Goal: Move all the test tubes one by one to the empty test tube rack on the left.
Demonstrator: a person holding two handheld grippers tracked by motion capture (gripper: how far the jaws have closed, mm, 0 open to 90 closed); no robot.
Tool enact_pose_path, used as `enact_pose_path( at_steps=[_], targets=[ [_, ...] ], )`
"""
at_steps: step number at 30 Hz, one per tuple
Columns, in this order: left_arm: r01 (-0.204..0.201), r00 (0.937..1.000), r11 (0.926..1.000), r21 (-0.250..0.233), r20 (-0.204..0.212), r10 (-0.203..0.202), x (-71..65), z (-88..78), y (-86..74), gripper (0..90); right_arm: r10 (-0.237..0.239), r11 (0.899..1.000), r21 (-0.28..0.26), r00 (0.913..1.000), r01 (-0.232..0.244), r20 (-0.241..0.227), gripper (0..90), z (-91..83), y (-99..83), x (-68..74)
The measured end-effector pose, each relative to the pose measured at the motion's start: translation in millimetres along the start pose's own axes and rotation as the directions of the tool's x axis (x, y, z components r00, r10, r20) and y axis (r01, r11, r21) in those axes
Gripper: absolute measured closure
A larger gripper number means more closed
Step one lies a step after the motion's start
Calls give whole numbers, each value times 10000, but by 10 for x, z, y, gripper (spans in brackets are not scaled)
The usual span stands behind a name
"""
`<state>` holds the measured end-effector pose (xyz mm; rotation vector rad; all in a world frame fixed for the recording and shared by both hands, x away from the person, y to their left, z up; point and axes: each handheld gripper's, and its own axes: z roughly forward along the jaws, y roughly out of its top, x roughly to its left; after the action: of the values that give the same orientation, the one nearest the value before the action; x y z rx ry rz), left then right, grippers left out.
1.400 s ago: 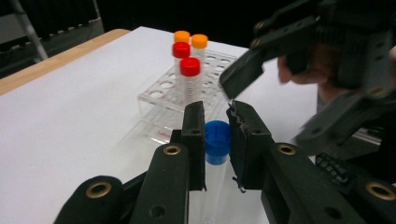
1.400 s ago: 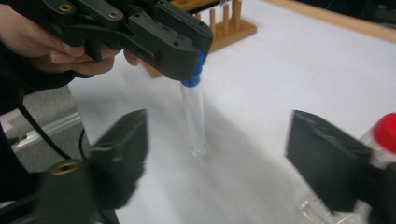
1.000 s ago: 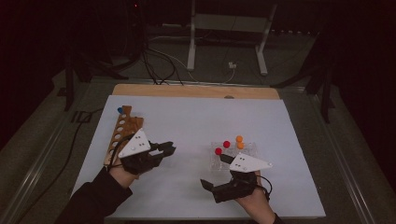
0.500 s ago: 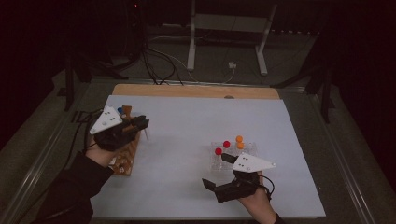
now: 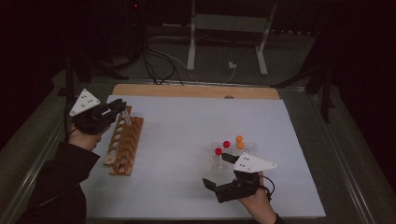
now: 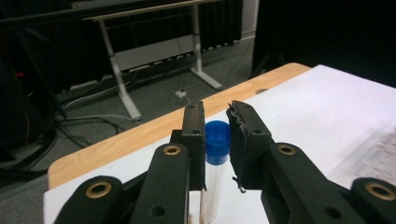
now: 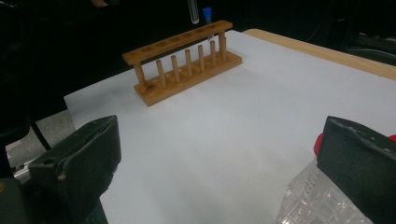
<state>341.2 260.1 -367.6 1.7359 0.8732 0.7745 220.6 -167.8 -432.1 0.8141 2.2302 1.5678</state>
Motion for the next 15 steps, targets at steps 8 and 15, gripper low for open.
enact_pose_path(
  at_steps=[8, 15],
  targets=[
    [547, 9965, 9985, -27, -638, -548, 220, 99, -116, 780, -75, 10000, -3, 10000, 75, -32, 0, -8, 2, 11],
    [859, 9918, 9962, 122, -960, -843, 302, 175, -269, 780, -131, 9999, -33, 9999, 131, -2, 0, -15, 1, 9]
  ],
)
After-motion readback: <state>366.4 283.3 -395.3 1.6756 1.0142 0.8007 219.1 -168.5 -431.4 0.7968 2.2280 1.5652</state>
